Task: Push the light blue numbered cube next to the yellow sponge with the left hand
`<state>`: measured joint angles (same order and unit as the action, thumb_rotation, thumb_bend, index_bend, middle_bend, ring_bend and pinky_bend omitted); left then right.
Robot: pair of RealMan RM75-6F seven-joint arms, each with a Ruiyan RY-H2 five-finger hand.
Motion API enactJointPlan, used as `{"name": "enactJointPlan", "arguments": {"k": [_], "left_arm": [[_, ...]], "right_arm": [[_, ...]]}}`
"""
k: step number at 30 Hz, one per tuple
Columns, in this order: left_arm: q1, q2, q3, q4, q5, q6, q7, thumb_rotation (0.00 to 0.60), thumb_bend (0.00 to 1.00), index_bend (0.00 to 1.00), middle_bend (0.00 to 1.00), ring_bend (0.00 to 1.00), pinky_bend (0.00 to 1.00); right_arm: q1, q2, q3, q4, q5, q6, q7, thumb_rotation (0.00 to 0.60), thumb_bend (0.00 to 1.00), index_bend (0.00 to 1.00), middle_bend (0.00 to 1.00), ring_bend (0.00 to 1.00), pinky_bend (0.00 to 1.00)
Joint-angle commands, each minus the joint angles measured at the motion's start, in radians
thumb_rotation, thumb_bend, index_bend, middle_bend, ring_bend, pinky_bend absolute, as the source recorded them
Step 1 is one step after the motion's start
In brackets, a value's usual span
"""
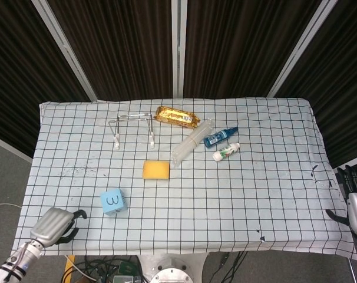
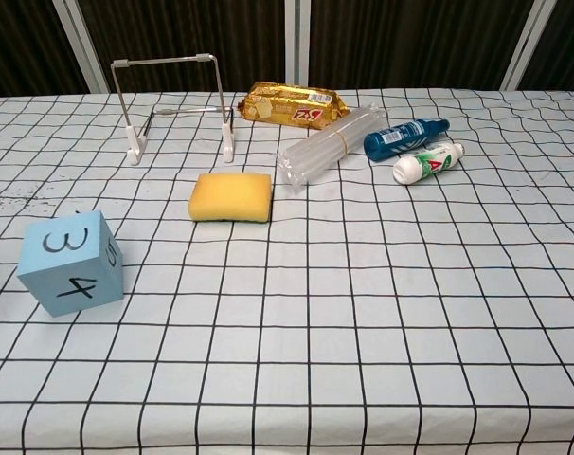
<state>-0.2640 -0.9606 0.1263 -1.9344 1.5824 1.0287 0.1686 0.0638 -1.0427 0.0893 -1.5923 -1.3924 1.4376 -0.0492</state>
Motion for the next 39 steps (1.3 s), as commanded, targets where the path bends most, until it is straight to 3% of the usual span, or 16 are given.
{"name": "enactJointPlan", "arguments": {"k": [1, 17, 30, 39], "left_arm": [[-0.039, -0.019, 0.011, -0.02, -0.025, -0.068, 0.042, 0.6, 0.43, 0.31, 0.83, 0.86, 0.85], [-0.105, -0.105, -0.015, -0.05, -0.086, -0.122, 0.132, 0.6, 0.43, 0.26, 0.82, 0.86, 0.85], [-0.09, -0.151, -0.023, -0.024, -0.183, -0.062, 0.229, 0.6, 0.45, 0.22, 0.82, 0.86, 0.86], [-0.071, -0.164, -0.039, 0.017, -0.23, -0.005, 0.209, 0.6, 0.45, 0.2, 0.83, 0.86, 0.86]], "right_arm": [[0.0, 0.0, 0.0, 0.002, 0.002, -0.001, 0.0, 0.6, 0.01, 0.0, 0.0, 0.0, 0.0], [0.001, -0.006, 0.002, 0.017, 0.015, -0.015, 0.006, 0.6, 0.01, 0.0, 0.0, 0.0, 0.0], [0.001, -0.007, 0.0, 0.026, 0.015, -0.02, 0.015, 0.6, 0.01, 0.0, 0.0, 0.0, 0.0], [0.005, -0.01, 0.001, 0.026, 0.021, -0.03, 0.009, 0.6, 0.01, 0.0, 0.0, 0.0, 0.0]]}}
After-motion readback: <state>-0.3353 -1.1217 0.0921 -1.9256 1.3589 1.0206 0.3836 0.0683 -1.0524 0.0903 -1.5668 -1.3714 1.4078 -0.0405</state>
